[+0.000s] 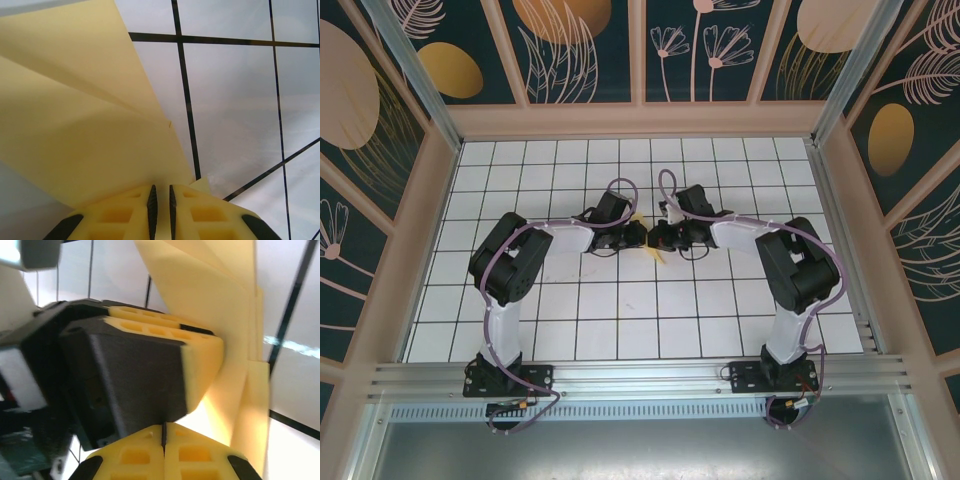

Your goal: Fold a paper plane with a square sheet of paper (pick it up from the middle)

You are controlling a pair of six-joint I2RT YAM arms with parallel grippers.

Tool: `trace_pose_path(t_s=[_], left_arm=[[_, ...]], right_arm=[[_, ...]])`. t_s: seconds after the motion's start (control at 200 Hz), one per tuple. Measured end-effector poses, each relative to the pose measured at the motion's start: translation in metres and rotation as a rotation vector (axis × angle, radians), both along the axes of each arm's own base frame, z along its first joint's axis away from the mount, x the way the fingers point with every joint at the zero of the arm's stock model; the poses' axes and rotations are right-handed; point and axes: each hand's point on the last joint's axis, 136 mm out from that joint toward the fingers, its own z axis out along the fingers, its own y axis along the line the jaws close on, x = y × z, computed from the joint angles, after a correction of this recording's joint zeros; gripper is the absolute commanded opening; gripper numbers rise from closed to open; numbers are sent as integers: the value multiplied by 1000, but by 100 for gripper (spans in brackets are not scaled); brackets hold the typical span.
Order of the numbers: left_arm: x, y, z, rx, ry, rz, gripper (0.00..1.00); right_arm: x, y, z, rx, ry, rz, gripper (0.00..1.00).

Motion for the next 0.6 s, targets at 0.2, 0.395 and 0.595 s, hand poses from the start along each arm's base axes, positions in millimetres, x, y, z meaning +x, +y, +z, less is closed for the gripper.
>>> trace_pose_path(t_s=[0.2,0.395,0.595], left_arm=[[0,0,0,-1,2,2,20],[0,0,0,-1,2,1,20],[0,0,0,-1,2,2,20]], right_arm=[[-10,-14,-15,-36,30,-22,10],[-9,-12,-8,-22,10,-18,11],[-12,-3,-7,-20,4,4,11]])
